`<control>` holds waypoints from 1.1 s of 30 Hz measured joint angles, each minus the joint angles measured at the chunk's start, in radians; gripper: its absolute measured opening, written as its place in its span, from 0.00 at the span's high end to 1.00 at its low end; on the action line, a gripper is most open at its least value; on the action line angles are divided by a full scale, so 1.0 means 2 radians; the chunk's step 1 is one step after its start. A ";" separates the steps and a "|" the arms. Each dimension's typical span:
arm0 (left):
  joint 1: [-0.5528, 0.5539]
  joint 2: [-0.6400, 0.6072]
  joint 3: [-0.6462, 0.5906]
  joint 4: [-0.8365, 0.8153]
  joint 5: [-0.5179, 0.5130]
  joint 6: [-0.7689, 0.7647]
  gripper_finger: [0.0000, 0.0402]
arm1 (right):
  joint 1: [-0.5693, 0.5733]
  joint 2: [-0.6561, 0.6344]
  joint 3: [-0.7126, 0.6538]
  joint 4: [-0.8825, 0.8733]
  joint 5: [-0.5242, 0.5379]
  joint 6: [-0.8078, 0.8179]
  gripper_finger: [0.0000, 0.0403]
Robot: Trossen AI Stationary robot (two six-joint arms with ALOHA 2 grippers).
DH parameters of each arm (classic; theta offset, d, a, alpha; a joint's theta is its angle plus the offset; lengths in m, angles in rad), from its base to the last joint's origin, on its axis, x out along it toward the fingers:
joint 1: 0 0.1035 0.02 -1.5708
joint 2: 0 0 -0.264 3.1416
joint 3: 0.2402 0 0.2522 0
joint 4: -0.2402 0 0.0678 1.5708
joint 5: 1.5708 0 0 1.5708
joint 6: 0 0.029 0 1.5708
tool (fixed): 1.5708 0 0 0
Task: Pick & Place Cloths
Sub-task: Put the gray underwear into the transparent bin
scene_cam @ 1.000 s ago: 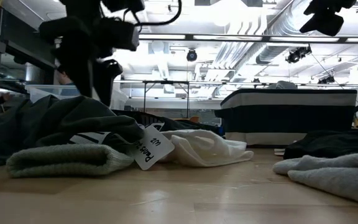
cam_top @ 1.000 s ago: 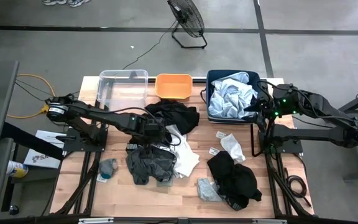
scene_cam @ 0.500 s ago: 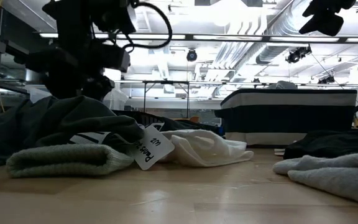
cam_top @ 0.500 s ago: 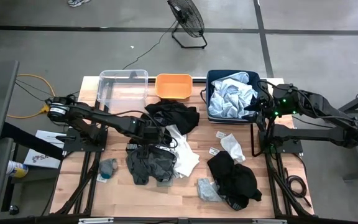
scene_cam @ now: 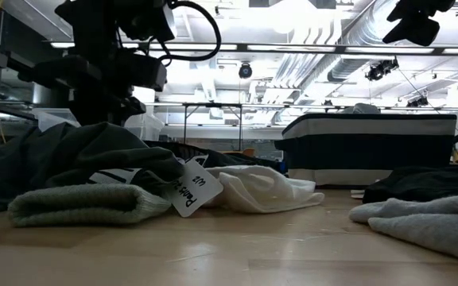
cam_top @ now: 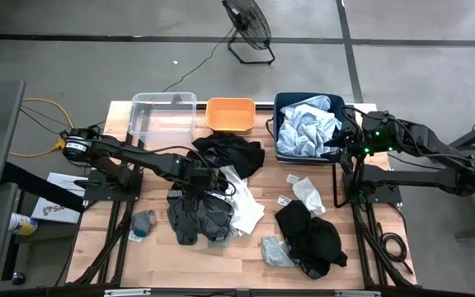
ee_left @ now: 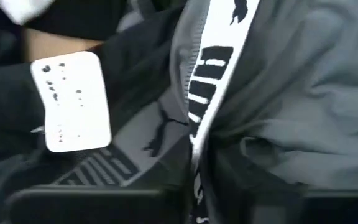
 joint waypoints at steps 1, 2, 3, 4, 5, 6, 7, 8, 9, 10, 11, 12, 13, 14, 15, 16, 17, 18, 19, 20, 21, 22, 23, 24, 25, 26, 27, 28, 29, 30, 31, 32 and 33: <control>0.000 0.000 0.000 0.000 0.006 0.000 0.93 | 0.000 0.000 0.000 0.000 0.000 0.000 0.45; 0.000 0.000 0.000 0.000 0.012 -0.001 0.96 | 0.000 0.000 0.000 0.000 0.000 0.000 0.45; 0.000 0.000 0.000 0.001 0.017 -0.002 0.98 | 0.000 0.000 0.000 0.000 0.000 0.000 0.45; 0.000 0.000 0.000 0.000 0.021 -0.005 0.98 | 0.000 0.000 0.000 0.000 0.000 0.000 0.45; 0.000 0.000 0.003 -0.001 0.026 -0.010 0.97 | 0.000 0.000 0.000 0.000 0.000 0.000 0.45; 0.000 0.000 0.006 -0.002 0.029 -0.014 0.98 | 0.000 0.000 0.000 0.000 0.000 0.000 0.45; 0.000 0.000 0.011 -0.003 0.032 -0.017 0.98 | 0.000 0.000 0.000 0.000 0.000 0.000 0.45; 0.000 0.000 0.016 -0.004 0.037 -0.023 0.99 | 0.000 0.000 0.000 0.000 0.000 0.000 0.45; 0.000 0.000 0.022 -0.006 0.040 -0.028 0.99 | 0.000 0.000 0.000 0.000 0.000 0.000 0.45; 0.000 0.000 0.029 -0.007 0.042 -0.034 0.99 | 0.000 0.000 0.000 0.000 0.000 0.000 0.45; 0.000 0.000 0.038 -0.010 0.046 -0.039 0.99 | 0.000 0.000 0.000 0.000 0.000 0.000 0.45; 0.000 0.000 0.050 -0.015 0.051 -0.043 0.99 | 0.000 0.000 0.000 0.000 0.000 0.000 0.45; 0.000 0.000 0.062 -0.022 0.054 -0.049 0.99 | 0.000 0.000 0.000 0.000 0.000 0.000 0.45; 0.000 0.000 0.076 -0.033 0.056 -0.054 0.99 | 0.000 0.000 0.000 0.000 -0.001 0.000 0.45; 0.000 0.000 0.091 -0.045 0.056 -0.060 0.99 | 0.000 0.000 0.000 0.000 -0.001 0.000 0.45; 0.000 0.000 0.106 -0.059 0.056 -0.066 0.99 | 0.000 0.000 0.000 0.000 -0.001 0.000 0.45; 0.000 0.000 0.123 -0.073 0.056 -0.071 0.99 | 0.000 0.000 0.000 0.000 -0.001 0.000 0.45; 0.000 0.000 0.141 -0.088 0.056 -0.075 1.00 | 0.000 0.000 0.000 0.000 -0.001 0.000 0.45; 0.000 0.000 0.159 -0.101 0.056 -0.077 1.00 | 0.000 0.000 0.000 0.000 -0.001 0.000 0.45; 0.000 0.000 0.177 -0.117 0.054 -0.077 1.00 | 0.000 0.000 0.000 0.000 -0.001 0.000 0.45; 0.000 0.000 0.195 -0.133 0.052 -0.077 1.00 | 0.000 0.000 0.000 0.000 -0.001 0.000 0.45; 0.000 0.000 0.213 -0.146 0.050 -0.077 1.00 | 0.000 0.000 0.000 0.000 -0.001 0.000 0.45; 0.000 0.000 0.230 -0.155 0.049 -0.077 1.00 | 0.000 0.000 0.000 0.000 -0.001 0.000 0.45; 0.000 0.000 0.247 -0.164 0.049 -0.077 1.00 | 0.000 0.000 0.000 0.000 -0.001 0.000 0.45; 0.000 0.000 0.263 -0.173 0.049 -0.077 1.00 | 0.000 0.000 0.000 0.000 -0.001 0.000 0.45; 0.000 0.000 0.279 -0.182 0.049 -0.077 1.00 | 0.000 0.000 0.000 0.000 -0.001 0.000 0.45; 0.000 0.000 0.296 -0.189 0.048 -0.077 1.00 | 0.000 0.000 0.000 0.000 -0.001 0.000 0.45; 0.000 0.000 0.311 -0.195 0.048 -0.077 1.00 | 0.000 0.000 0.000 0.000 -0.001 0.000 0.45; 0.000 0.000 0.326 -0.204 0.048 -0.077 1.00 | 0.000 0.000 0.000 0.000 -0.001 0.000 0.45; 0.000 0.000 0.340 -0.212 0.048 -0.077 1.00 | 0.000 0.000 0.000 0.000 0.000 0.000 0.45; 0.000 0.000 0.352 -0.220 0.048 -0.077 1.00 | 0.000 0.000 0.000 0.000 0.000 0.000 0.45; 0.000 0.000 0.364 -0.227 0.047 -0.077 1.00 | 0.000 0.000 0.000 0.000 0.000 0.000 0.45; 0.000 0.000 0.375 -0.234 0.047 -0.077 1.00 | 0.000 0.000 0.000 0.000 0.000 0.000 0.45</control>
